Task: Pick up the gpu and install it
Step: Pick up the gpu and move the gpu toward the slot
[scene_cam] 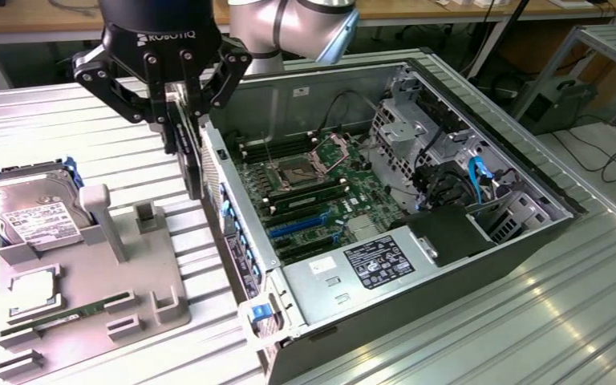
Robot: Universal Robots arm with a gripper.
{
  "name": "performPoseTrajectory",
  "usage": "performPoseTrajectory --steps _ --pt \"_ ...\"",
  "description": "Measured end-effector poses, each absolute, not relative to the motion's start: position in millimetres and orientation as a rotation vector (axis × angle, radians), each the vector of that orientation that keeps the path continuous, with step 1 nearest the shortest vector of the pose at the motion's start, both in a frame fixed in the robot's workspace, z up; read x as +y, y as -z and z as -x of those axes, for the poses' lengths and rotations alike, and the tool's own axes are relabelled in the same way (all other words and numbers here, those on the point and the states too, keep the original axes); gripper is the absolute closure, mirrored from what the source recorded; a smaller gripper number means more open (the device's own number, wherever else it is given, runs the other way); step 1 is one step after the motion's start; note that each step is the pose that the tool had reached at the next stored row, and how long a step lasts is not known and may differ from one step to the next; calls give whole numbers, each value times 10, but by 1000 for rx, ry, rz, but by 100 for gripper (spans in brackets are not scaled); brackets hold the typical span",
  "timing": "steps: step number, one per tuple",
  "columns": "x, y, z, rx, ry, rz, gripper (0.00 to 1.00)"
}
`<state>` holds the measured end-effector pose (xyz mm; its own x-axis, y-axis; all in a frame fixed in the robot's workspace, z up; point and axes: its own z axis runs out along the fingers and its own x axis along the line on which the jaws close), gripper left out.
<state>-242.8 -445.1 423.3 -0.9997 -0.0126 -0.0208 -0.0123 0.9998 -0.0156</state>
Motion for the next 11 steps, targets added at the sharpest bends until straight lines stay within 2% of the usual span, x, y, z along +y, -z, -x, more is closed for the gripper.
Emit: performPoseTrajectory --steps 11 --pt "-4451 -4232 2328 3120 24 19 73"
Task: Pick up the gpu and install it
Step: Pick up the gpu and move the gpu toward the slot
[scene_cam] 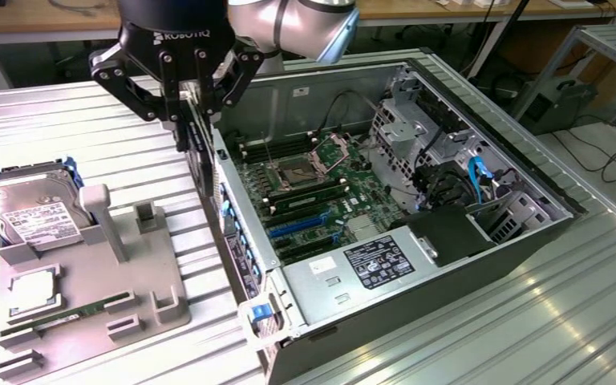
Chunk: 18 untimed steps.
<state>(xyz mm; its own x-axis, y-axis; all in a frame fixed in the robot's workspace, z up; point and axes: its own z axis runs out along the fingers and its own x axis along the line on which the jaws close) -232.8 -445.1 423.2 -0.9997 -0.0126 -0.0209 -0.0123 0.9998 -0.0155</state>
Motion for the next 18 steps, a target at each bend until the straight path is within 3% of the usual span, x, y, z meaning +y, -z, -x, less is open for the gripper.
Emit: performPoseTrajectory --steps 18 --pt "-4451 -4233 2129 3120 24 19 73"
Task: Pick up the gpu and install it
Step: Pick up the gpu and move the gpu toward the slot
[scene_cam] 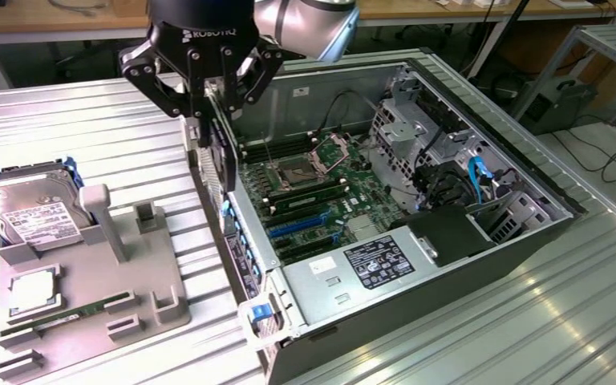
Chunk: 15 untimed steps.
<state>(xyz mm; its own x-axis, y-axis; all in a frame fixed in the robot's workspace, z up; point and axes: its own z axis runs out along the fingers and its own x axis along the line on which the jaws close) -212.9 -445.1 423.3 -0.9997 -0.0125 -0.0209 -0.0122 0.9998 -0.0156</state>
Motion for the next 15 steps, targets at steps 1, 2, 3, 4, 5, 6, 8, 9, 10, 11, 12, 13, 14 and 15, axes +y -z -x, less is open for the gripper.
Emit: performPoseTrajectory --steps 1,2,3,4,5,6,8,9,10,11,12,13,14,15 --pt "-4450 -4233 2118 3121 24 19 73" --pt "-4451 -4233 2108 3120 24 19 73" --pt "-4451 -4233 2095 3120 24 19 73" --pt "-4451 -4232 2085 3121 24 19 73" --pt "-4451 -4233 2074 3120 24 19 73" --pt "-4451 -4232 2062 3120 24 19 73" --pt "-4451 -4232 2039 3120 24 19 73" --pt "-4451 -4232 2027 3120 24 19 73" --pt "-4451 -4233 2016 3120 24 19 73" --pt "-4451 -4232 2003 3120 24 19 73" --pt "-4450 -4232 1993 3120 24 19 73" --pt "-4451 -4232 1974 3120 24 19 73" --pt "-4450 -4233 1960 3121 24 19 73" --pt "-4450 -4233 1947 3120 24 19 73"
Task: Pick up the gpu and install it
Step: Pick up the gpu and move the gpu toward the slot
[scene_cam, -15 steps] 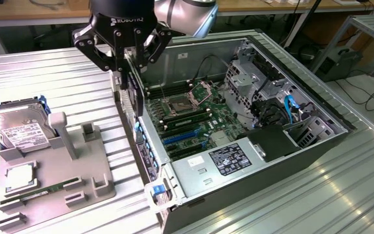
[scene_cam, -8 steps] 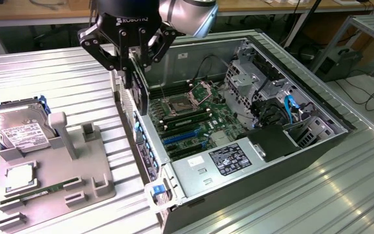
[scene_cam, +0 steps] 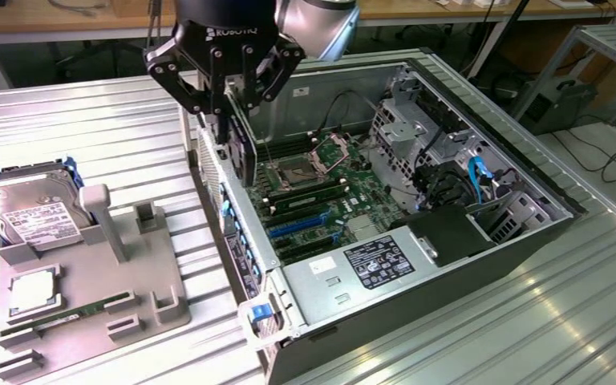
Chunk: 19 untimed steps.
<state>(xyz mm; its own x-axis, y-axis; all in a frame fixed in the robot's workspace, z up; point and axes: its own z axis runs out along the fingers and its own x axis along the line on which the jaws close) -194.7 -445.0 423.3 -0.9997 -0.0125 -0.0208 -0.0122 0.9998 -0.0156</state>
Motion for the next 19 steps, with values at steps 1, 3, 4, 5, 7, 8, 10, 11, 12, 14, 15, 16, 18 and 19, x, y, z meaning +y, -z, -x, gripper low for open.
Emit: performPoseTrajectory --steps 1,3,4,5,7,8,10,11,12,14,15,16,18,19 --pt "-4451 -4232 1933 3120 24 19 73" --pt "-4450 -4233 1890 3121 24 19 73" --pt "-4451 -4232 1869 3120 24 19 73" --pt "-4451 -4233 1857 3121 24 19 73" --pt "-4451 -4232 1813 3120 24 19 73" --pt "-4451 -4233 1789 3121 24 19 73" --pt "-4450 -4233 1745 3121 24 19 73" --pt "-4451 -4233 1731 3121 24 19 73" --pt "-4451 -4232 1716 3120 24 19 73" --pt "-4450 -4233 1690 3121 24 19 73" --pt "-4451 -4232 1678 3120 24 19 73" --pt "-4451 -4232 1665 3120 24 19 73" --pt "-4451 -4232 1630 3120 24 19 73" --pt "-4451 -4233 1617 3121 24 19 73"
